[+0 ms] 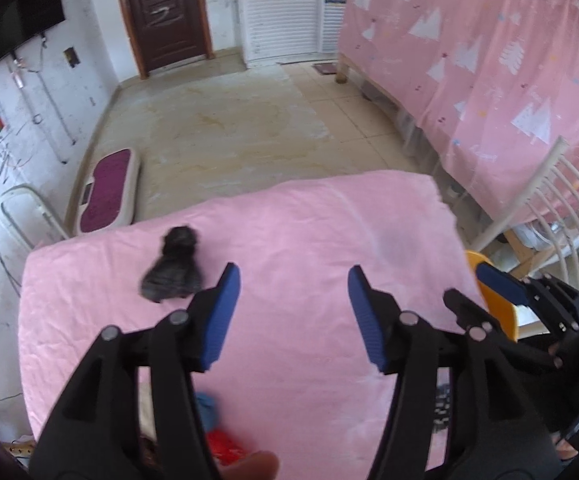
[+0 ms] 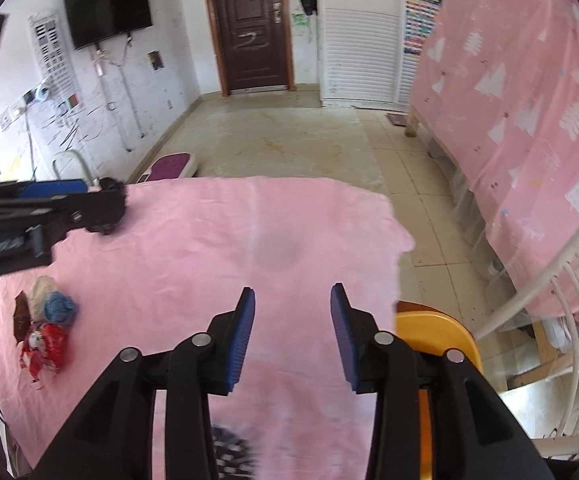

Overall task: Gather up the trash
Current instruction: 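Move both grippers back toward the table, then grasp the black plastic bag with the left gripper while the right grasps the Hello Kitty bag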

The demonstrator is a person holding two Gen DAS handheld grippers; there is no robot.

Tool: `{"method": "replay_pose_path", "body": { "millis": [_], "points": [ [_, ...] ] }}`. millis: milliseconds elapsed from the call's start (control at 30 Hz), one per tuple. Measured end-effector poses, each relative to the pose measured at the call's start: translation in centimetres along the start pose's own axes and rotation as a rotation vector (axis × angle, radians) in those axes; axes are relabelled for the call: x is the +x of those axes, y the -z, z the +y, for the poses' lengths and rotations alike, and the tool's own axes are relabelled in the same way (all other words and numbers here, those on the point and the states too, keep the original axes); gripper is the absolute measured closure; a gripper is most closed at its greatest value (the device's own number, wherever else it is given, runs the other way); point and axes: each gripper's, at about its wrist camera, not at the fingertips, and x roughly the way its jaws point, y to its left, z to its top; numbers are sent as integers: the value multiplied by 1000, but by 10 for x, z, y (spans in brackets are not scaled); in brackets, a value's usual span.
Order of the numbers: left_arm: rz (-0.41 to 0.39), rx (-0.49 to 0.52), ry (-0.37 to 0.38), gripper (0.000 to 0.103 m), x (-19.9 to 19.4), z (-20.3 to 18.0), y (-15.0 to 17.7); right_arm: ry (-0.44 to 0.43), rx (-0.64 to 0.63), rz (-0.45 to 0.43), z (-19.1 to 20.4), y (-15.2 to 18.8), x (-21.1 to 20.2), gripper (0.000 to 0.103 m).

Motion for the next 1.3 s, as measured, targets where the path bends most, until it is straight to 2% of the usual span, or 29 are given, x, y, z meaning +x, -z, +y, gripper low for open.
{"method": "replay_pose_path", "body": {
  "millis": [233,467,867,1000,1167,1300],
  "points": [
    [35,-65,-47,44,15,44,-2,-36,-67,13,45,-9,4,60],
    [81,-83,-65,44,37,68,-7,-67,-104,31,72,-13,12,50],
    [147,-113,-44,44,71,90,-5,-97,-140,70,91,-9,31,47],
    [154,-105,-24,65,75,90,-2,-101,-148,79,97,-5,33,47],
    [138,-103,-12,76,70,94,3,-128,-163,84,108,0,26,47],
    [110,-106,-7,76,55,96,5,-168,-192,82,120,5,17,47]
  ]
}}
